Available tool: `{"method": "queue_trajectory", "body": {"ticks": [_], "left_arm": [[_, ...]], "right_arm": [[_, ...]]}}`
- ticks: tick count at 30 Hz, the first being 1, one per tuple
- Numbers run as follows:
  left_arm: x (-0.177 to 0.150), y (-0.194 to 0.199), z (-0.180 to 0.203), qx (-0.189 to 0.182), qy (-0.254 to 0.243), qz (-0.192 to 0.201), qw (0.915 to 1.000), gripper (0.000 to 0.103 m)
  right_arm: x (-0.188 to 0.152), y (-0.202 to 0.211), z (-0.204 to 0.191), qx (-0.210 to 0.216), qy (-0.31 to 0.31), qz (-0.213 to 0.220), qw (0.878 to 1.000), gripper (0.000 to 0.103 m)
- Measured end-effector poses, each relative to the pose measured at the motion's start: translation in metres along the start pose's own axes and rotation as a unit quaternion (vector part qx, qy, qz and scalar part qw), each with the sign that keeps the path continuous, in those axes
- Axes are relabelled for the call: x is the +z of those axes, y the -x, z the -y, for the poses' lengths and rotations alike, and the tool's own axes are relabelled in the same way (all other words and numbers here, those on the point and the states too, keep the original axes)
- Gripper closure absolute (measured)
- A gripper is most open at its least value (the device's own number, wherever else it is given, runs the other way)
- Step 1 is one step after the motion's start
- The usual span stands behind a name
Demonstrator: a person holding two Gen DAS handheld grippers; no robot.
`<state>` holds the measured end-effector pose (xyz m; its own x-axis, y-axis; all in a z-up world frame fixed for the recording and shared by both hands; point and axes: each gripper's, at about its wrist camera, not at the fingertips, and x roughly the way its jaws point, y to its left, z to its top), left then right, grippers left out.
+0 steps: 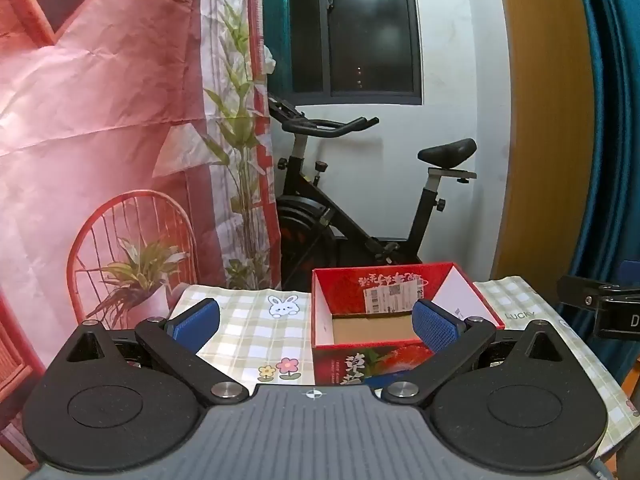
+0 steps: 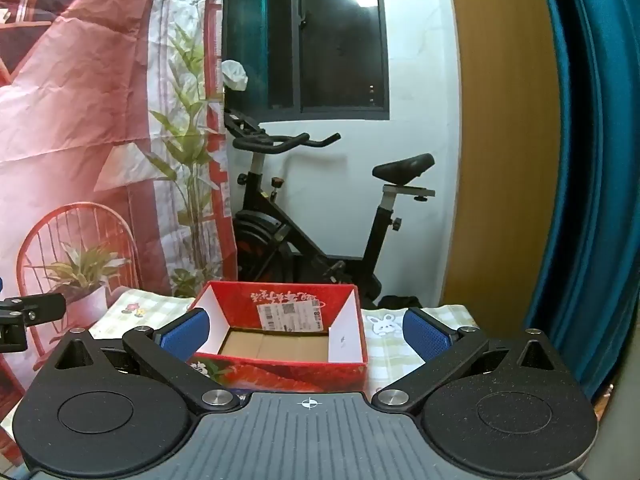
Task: Organize soft objects
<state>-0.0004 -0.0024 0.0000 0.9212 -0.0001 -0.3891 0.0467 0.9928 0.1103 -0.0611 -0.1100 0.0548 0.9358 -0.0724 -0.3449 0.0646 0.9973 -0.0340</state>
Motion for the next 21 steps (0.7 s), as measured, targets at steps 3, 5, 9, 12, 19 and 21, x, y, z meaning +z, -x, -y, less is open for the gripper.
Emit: {"method": "queue_trajectory", "body": {"ticks": [3,5,9,12,19,21], "left_arm": [[-0.004,0.002,-0.003,-0.003,0.011,0.015,0.9998,0.000],[-0.005,0.007,-0.002,-0.004,0.012,0.016,0.9998,0.000],[-0.007,0.007,-0.003,-0.003,0.014,0.012,0.9998,0.000],[-0.001,0.002,-0.005,-0.002,0.015,0.004,0.9999,0.000],[0.000,0.001,-0.005,-0.002,0.014,0.002,0.9999,0.000],[0.000,0.001,-0.004,-0.003,0.014,0.003,0.9999,0.000]], "right_arm": [[-0.002,-0.001,-0.003,0.002,-0.001,-0.004,1.000,0.000],[-0.003,-0.001,-0.006,0.002,-0.001,-0.007,1.000,0.000],[0.002,-0.004,0.002,-0.002,-0.003,-0.007,1.000,0.000],[0.003,-0.003,0.004,-0.002,-0.003,-0.009,1.000,0.000],[0.002,-0.007,0.004,-0.004,-0.006,-0.011,1.000,0.000],[0.002,-0.006,0.004,-0.004,-0.006,-0.011,1.000,0.000]]}}
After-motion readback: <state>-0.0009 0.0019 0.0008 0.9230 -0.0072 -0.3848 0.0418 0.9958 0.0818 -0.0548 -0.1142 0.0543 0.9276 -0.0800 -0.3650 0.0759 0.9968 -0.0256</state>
